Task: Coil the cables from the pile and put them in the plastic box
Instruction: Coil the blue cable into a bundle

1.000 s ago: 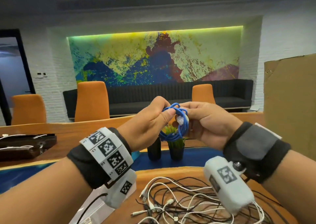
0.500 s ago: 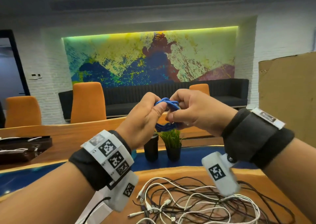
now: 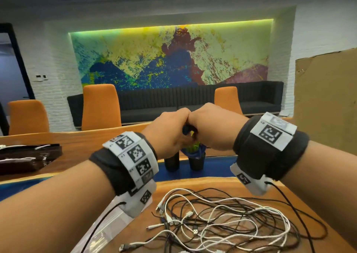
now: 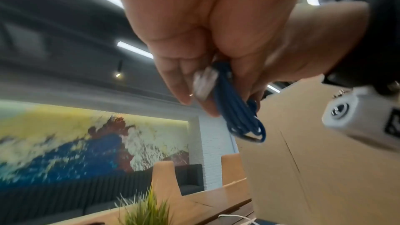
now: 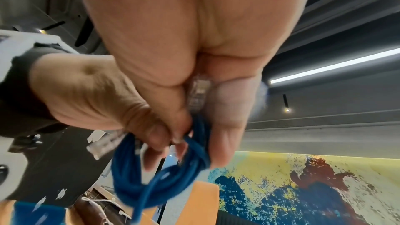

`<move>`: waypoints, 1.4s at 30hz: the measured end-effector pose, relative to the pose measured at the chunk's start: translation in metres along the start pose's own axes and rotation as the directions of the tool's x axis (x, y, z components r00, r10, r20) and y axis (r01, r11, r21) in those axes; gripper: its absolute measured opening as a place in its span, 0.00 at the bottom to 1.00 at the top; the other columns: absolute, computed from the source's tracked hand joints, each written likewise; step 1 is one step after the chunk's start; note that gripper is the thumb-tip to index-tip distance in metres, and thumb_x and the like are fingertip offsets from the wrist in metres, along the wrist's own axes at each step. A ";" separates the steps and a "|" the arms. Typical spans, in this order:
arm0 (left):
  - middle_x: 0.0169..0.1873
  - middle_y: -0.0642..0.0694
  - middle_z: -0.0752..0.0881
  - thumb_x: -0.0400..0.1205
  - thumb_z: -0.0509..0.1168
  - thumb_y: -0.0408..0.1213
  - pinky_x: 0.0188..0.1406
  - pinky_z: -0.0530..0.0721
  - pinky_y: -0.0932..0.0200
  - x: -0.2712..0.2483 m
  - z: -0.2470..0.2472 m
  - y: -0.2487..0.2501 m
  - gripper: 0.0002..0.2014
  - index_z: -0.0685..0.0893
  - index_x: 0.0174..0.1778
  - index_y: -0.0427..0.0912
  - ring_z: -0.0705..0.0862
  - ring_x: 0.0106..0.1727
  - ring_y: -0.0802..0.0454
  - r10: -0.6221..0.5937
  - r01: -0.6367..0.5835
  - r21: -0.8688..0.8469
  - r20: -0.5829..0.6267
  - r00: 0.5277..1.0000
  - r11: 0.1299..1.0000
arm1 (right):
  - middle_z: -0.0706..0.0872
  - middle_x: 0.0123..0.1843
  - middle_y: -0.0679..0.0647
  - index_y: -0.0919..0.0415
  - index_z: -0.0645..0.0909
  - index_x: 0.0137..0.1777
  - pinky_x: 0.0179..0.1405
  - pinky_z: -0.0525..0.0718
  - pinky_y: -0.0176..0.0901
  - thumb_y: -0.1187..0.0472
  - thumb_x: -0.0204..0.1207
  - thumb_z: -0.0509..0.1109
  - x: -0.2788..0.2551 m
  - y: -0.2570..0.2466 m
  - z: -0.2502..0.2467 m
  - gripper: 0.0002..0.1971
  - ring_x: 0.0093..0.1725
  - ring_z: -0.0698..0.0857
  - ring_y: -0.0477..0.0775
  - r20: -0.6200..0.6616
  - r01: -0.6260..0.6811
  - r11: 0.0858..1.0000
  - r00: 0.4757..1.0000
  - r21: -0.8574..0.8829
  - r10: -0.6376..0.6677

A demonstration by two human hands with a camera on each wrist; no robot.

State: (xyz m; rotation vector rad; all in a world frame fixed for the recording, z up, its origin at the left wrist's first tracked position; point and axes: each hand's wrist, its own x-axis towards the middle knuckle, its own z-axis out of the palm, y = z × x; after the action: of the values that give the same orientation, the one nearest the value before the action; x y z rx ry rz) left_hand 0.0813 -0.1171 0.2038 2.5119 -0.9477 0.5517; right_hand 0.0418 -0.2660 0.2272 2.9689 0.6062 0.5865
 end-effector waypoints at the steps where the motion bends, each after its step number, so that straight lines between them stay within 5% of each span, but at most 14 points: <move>1: 0.49 0.51 0.86 0.76 0.76 0.43 0.52 0.86 0.45 0.001 -0.001 -0.003 0.16 0.80 0.56 0.50 0.85 0.50 0.51 -0.014 0.015 -0.052 0.012 1.000 0.999 | 0.82 0.43 0.48 0.55 0.83 0.58 0.47 0.85 0.47 0.62 0.80 0.68 -0.002 0.003 -0.002 0.09 0.46 0.83 0.53 -0.028 0.015 1.000 1.000 0.021 -0.014; 6: 0.48 0.52 0.90 0.81 0.72 0.41 0.32 0.82 0.72 -0.003 0.000 -0.013 0.18 0.80 0.67 0.53 0.89 0.49 0.57 0.002 0.012 -0.322 0.044 0.999 0.947 | 0.87 0.40 0.51 0.54 0.86 0.50 0.45 0.85 0.50 0.51 0.79 0.70 -0.007 0.017 0.007 0.08 0.43 0.85 0.55 -0.234 0.020 0.996 0.972 0.084 0.000; 10: 0.43 0.44 0.91 0.85 0.67 0.35 0.44 0.90 0.55 -0.006 0.002 -0.018 0.13 0.84 0.66 0.44 0.91 0.43 0.52 0.063 -0.058 -0.460 -0.004 0.998 0.886 | 0.88 0.37 0.50 0.56 0.89 0.48 0.42 0.87 0.52 0.54 0.79 0.71 -0.010 0.024 0.015 0.08 0.38 0.86 0.51 -0.286 0.062 0.948 0.958 0.314 0.032; 13: 0.38 0.38 0.87 0.87 0.63 0.30 0.41 0.90 0.55 -0.012 0.001 -0.023 0.11 0.84 0.63 0.36 0.89 0.37 0.50 0.092 -0.090 -0.524 -0.022 0.995 0.847 | 0.91 0.39 0.58 0.62 0.90 0.50 0.40 0.91 0.50 0.60 0.78 0.74 -0.013 0.025 0.010 0.06 0.38 0.91 0.56 -0.177 0.059 0.761 0.981 0.646 0.074; 15: 0.35 0.38 0.85 0.87 0.59 0.28 0.37 0.89 0.59 -0.019 0.003 -0.023 0.09 0.83 0.59 0.34 0.88 0.33 0.50 0.049 -0.041 -0.670 -0.007 0.999 0.741 | 0.91 0.41 0.64 0.66 0.89 0.51 0.37 0.92 0.47 0.65 0.78 0.73 -0.014 0.023 0.009 0.06 0.38 0.91 0.58 -0.122 0.048 0.611 0.989 0.790 0.081; 18: 0.37 0.39 0.87 0.88 0.57 0.30 0.36 0.90 0.59 -0.027 0.007 -0.017 0.10 0.84 0.57 0.34 0.88 0.33 0.50 -0.107 0.152 -0.895 0.117 0.987 0.419 | 0.90 0.41 0.65 0.70 0.87 0.51 0.34 0.90 0.44 0.69 0.78 0.71 -0.012 0.020 0.013 0.06 0.37 0.91 0.54 -0.073 0.025 0.409 0.992 0.912 0.103; 19: 0.39 0.39 0.88 0.88 0.57 0.30 0.38 0.90 0.58 -0.028 0.009 -0.017 0.10 0.84 0.58 0.35 0.89 0.35 0.49 -0.130 0.183 -0.901 0.143 0.981 0.394 | 0.90 0.41 0.66 0.70 0.87 0.51 0.34 0.90 0.45 0.69 0.78 0.72 -0.011 0.019 0.015 0.05 0.38 0.91 0.55 -0.064 0.015 0.390 0.992 0.921 0.113; 22: 0.47 0.46 0.90 0.86 0.65 0.35 0.45 0.90 0.56 -0.025 0.006 -0.019 0.09 0.81 0.62 0.43 0.89 0.45 0.50 -0.066 0.071 -0.454 0.026 0.997 0.888 | 0.91 0.41 0.65 0.67 0.87 0.49 0.38 0.92 0.56 0.68 0.75 0.76 -0.004 0.017 0.021 0.04 0.39 0.92 0.60 -0.103 0.013 0.551 0.986 0.835 0.133; 23: 0.47 0.50 0.89 0.84 0.68 0.38 0.45 0.88 0.56 -0.023 0.006 -0.019 0.12 0.80 0.63 0.47 0.88 0.46 0.52 -0.010 0.016 -0.239 0.028 1.000 0.971 | 0.91 0.40 0.64 0.65 0.87 0.47 0.39 0.92 0.59 0.67 0.74 0.77 -0.002 0.017 0.021 0.04 0.39 0.92 0.61 -0.126 0.023 0.595 0.983 0.803 0.131; 26: 0.40 0.51 0.84 0.82 0.68 0.45 0.38 0.79 0.54 -0.019 0.000 -0.012 0.09 0.78 0.54 0.48 0.82 0.40 0.47 0.048 -0.046 0.140 -0.007 0.999 0.989 | 0.90 0.37 0.61 0.62 0.87 0.43 0.39 0.92 0.61 0.65 0.72 0.79 -0.001 0.017 0.016 0.03 0.38 0.92 0.60 -0.167 0.046 0.619 0.976 0.784 0.139; 28: 0.39 0.45 0.85 0.83 0.66 0.47 0.37 0.79 0.50 -0.017 -0.003 -0.011 0.08 0.75 0.46 0.48 0.82 0.40 0.41 0.095 -0.083 0.240 -0.038 0.995 0.967 | 0.91 0.38 0.64 0.64 0.87 0.44 0.41 0.92 0.61 0.65 0.73 0.78 -0.004 0.018 0.014 0.03 0.39 0.92 0.63 -0.158 0.050 0.585 0.978 0.809 0.136; 32: 0.35 0.50 0.85 0.85 0.66 0.46 0.35 0.81 0.52 -0.019 -0.005 -0.009 0.09 0.74 0.42 0.50 0.84 0.37 0.48 0.177 -0.178 0.089 0.015 0.984 0.980 | 0.89 0.38 0.61 0.65 0.86 0.45 0.39 0.91 0.48 0.60 0.70 0.76 -0.016 0.023 0.020 0.09 0.37 0.89 0.55 -0.017 -0.019 0.231 0.988 0.973 0.151; 37: 0.34 0.50 0.87 0.83 0.70 0.41 0.32 0.86 0.50 -0.026 0.005 -0.005 0.06 0.83 0.49 0.42 0.86 0.32 0.55 0.171 -0.197 -0.186 -0.145 0.974 0.963 | 0.87 0.43 0.60 0.69 0.84 0.58 0.39 0.86 0.43 0.58 0.71 0.72 -0.027 0.018 0.037 0.18 0.37 0.86 0.53 0.128 -0.085 -0.252 0.979 0.964 0.158; 42: 0.38 0.42 0.89 0.84 0.69 0.35 0.33 0.91 0.42 -0.036 0.014 0.002 0.17 0.74 0.62 0.58 0.89 0.34 0.47 0.149 -0.219 -0.513 -0.174 0.973 0.830 | 0.83 0.46 0.63 0.64 0.90 0.49 0.40 0.89 0.42 0.57 0.70 0.76 -0.036 0.008 0.046 0.12 0.40 0.82 0.53 0.143 -0.091 -0.570 0.989 0.816 0.048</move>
State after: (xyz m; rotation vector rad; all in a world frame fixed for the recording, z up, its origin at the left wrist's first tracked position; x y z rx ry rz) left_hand 0.0577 -0.1065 0.1747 1.8811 -1.1220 0.4249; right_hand 0.0312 -0.2866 0.1724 4.7457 1.8191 -0.9259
